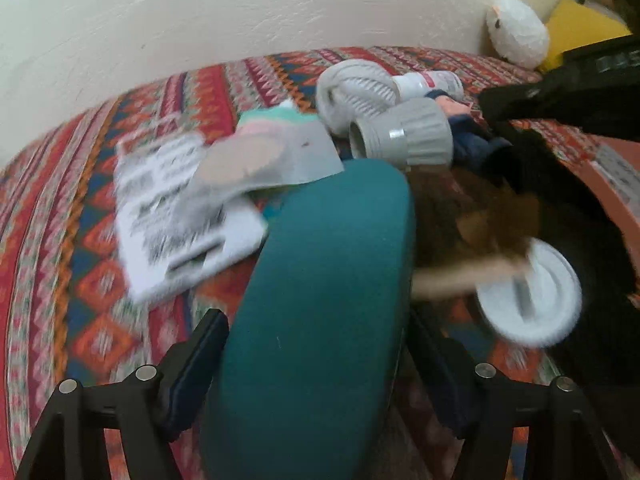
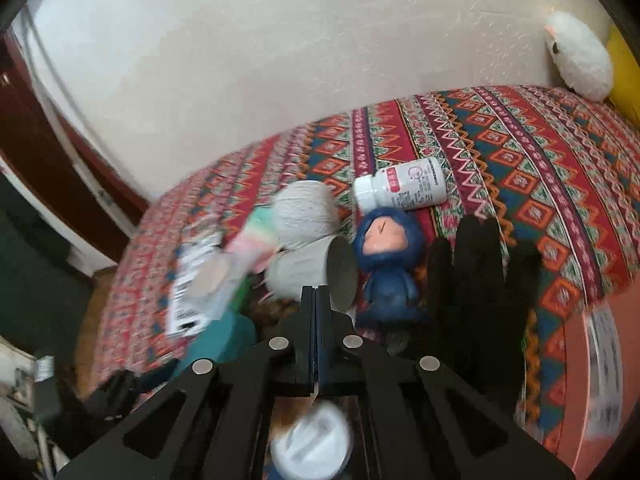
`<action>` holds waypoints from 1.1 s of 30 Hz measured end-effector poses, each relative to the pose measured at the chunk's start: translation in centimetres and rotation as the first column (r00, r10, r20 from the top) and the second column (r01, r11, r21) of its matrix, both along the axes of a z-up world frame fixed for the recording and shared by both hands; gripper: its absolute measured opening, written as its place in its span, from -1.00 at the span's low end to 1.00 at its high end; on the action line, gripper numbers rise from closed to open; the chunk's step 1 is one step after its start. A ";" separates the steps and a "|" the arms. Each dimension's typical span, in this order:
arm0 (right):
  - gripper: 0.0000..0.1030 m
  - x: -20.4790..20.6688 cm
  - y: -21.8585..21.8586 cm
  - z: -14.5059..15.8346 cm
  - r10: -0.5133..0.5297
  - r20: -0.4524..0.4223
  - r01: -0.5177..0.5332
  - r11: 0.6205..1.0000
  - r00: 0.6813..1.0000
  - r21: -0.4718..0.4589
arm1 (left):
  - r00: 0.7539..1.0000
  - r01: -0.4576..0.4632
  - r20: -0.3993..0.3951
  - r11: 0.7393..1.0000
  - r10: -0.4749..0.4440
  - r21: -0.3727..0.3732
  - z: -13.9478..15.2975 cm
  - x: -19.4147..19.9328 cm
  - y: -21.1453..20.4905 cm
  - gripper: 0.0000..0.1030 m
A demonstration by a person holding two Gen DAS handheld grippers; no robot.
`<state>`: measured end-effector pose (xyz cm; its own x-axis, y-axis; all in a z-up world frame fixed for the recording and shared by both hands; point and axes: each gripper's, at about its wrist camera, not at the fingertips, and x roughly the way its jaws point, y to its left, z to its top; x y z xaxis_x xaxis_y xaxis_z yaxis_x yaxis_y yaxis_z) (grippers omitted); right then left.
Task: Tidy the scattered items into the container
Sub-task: 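Grasp the teal insole with the left tool while the right grasps the grey cup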
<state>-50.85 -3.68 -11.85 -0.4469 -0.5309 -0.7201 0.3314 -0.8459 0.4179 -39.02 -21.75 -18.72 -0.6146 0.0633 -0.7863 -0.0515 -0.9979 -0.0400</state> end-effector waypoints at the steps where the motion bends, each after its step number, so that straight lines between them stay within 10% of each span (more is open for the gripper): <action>1: -1.00 0.6 0.3 0.5 0.006 -0.006 -0.006 1.000 1.000 -0.010 | 1.000 -0.004 -0.001 1.000 0.004 0.005 0.4 1.4 -0.2 0.44; 6: -0.81 3.4 1.5 2.9 0.038 0.004 -0.037 0.996 0.999 -0.083 | 0.999 -0.045 0.007 0.998 0.045 0.044 2.1 6.7 -1.6 -0.11; 8: 0.16 3.0 0.6 2.9 0.014 0.005 -0.014 0.999 1.000 -0.032 | 0.997 -0.071 -0.006 0.996 0.071 0.050 2.8 8.7 -1.8 -0.17; 10: 0.40 2.6 -0.2 2.9 -0.010 0.006 0.010 1.000 1.000 0.018 | 0.997 -0.083 0.011 0.993 0.082 0.087 2.9 10.3 -2.4 -0.18; 23: 0.39 -4.8 -9.6 -5.2 -0.081 0.075 0.049 0.930 0.994 0.364 | 0.999 -0.050 0.014 0.998 0.049 0.043 -0.2 8.1 -2.9 0.24; 24: 0.12 -5.2 -9.7 -6.1 -0.084 0.090 0.046 0.931 0.992 0.362 | 0.998 -0.058 0.014 0.997 0.057 0.044 -0.2 7.8 -3.1 0.25; 33: 0.09 -0.2 -5.3 -1.8 -0.035 -0.006 0.035 0.977 0.999 0.211 | 0.992 -0.118 0.049 0.993 0.119 -0.021 -3.0 6.3 -3.4 0.74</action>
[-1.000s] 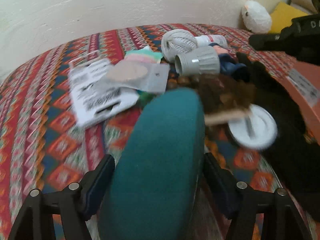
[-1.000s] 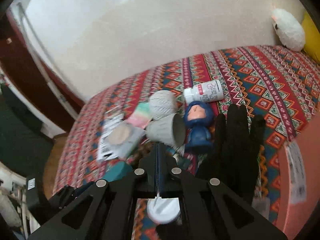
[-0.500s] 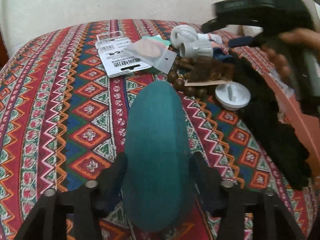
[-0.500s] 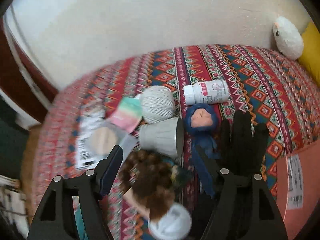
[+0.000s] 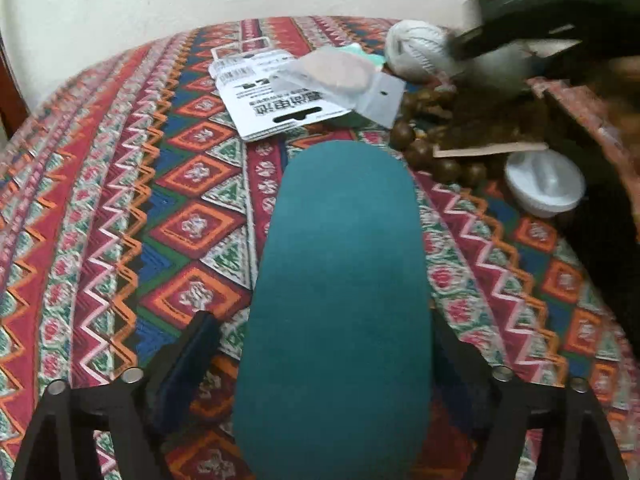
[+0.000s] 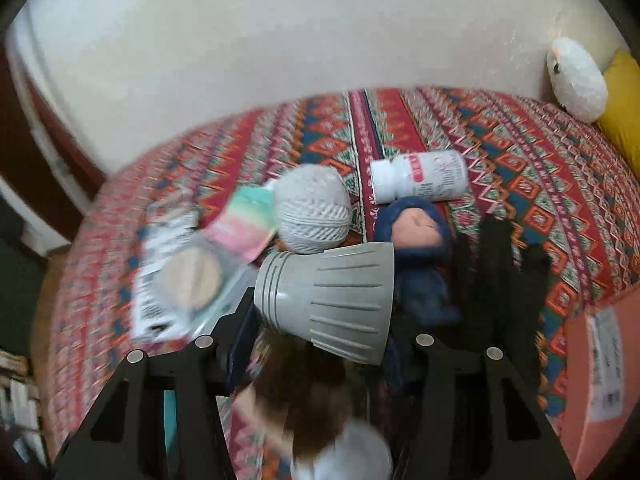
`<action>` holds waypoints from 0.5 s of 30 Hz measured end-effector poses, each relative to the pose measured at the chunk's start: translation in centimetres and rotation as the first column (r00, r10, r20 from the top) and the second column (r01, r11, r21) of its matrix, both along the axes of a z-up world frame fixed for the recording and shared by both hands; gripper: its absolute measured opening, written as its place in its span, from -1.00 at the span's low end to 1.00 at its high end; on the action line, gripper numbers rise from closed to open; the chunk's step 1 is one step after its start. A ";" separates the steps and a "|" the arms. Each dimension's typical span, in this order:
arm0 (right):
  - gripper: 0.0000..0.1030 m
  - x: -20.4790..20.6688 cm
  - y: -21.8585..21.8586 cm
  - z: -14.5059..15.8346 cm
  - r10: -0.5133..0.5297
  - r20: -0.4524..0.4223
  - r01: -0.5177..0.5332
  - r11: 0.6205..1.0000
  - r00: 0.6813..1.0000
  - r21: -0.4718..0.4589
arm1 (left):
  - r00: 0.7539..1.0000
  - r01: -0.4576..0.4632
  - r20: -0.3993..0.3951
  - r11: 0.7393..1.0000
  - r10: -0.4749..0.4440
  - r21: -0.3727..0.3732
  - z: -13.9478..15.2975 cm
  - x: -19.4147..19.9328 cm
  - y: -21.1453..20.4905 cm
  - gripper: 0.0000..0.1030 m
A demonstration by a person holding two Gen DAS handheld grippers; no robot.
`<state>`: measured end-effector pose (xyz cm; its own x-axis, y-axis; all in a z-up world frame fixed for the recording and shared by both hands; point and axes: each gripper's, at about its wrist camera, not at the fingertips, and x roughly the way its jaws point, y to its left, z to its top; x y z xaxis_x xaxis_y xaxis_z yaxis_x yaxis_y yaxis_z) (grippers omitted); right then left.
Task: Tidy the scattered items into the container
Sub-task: 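Place the teal insole and grey cup into the pink box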
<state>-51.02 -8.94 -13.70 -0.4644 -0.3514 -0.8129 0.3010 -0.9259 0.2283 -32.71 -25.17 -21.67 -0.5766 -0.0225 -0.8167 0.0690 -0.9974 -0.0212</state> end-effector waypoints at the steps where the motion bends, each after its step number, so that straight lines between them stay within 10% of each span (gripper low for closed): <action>1: 0.09 1.4 1.0 1.1 0.012 -0.010 -0.012 1.000 1.000 -0.029 | 1.000 -0.006 -0.002 1.000 0.006 -0.016 -0.2 -0.2 0.2 0.79; 4: 0.09 5.5 3.9 4.4 0.041 -0.045 -0.045 0.993 0.998 -0.108 | 1.000 -0.015 -0.011 1.000 0.015 -0.024 -0.4 -0.9 0.5 0.75; 6: 0.09 8.6 6.1 6.6 0.051 -0.078 -0.063 0.987 0.996 -0.150 | 1.000 -0.013 -0.014 0.999 0.013 0.045 -0.2 -1.3 0.2 0.32; 15: 0.09 21.0 17.5 12.4 -0.002 -0.206 -0.051 0.966 0.979 -0.254 | 0.996 0.036 -0.079 0.996 -0.030 0.082 5.4 4.0 3.4 0.29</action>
